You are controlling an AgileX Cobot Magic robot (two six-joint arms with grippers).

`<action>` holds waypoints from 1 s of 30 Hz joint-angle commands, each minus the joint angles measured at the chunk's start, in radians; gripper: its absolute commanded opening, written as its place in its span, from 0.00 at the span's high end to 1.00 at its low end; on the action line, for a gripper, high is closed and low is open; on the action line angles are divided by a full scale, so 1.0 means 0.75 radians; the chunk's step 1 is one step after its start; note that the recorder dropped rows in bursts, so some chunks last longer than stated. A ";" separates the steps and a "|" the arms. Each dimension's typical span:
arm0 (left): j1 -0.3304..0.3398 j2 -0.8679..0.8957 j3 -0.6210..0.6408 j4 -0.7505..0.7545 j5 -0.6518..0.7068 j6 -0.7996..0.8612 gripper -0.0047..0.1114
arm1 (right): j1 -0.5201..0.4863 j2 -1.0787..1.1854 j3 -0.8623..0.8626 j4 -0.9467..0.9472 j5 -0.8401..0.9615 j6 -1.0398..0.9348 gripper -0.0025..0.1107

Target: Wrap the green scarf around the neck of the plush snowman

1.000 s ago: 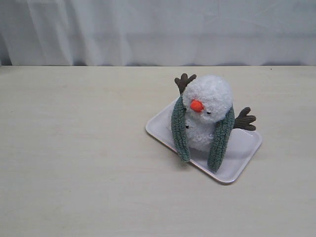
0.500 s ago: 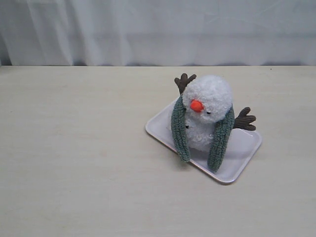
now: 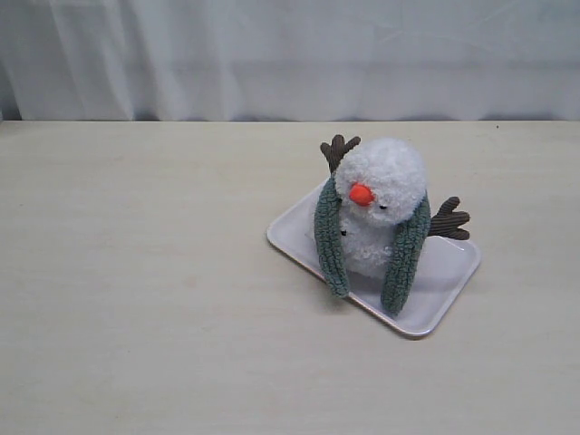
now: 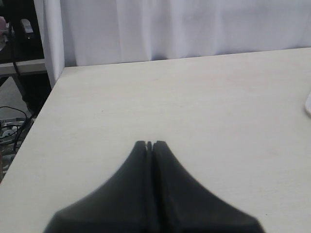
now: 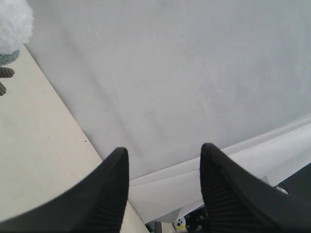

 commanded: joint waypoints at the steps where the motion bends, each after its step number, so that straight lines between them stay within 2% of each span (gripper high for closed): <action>1: -0.009 -0.004 0.003 -0.004 -0.016 0.005 0.96 | -0.008 -0.004 0.005 0.009 -0.004 0.005 0.58; 15: -0.009 -0.004 0.003 -0.004 -0.016 0.005 0.96 | -0.008 -0.004 0.048 0.009 -0.026 0.005 0.58; 24: -0.009 -0.004 0.003 -0.004 -0.016 0.005 0.96 | -0.008 -0.004 0.250 0.223 -0.042 0.005 0.58; 30: -0.009 -0.004 0.003 -0.004 -0.016 0.005 0.96 | -0.008 -0.004 0.262 0.245 0.002 0.005 0.58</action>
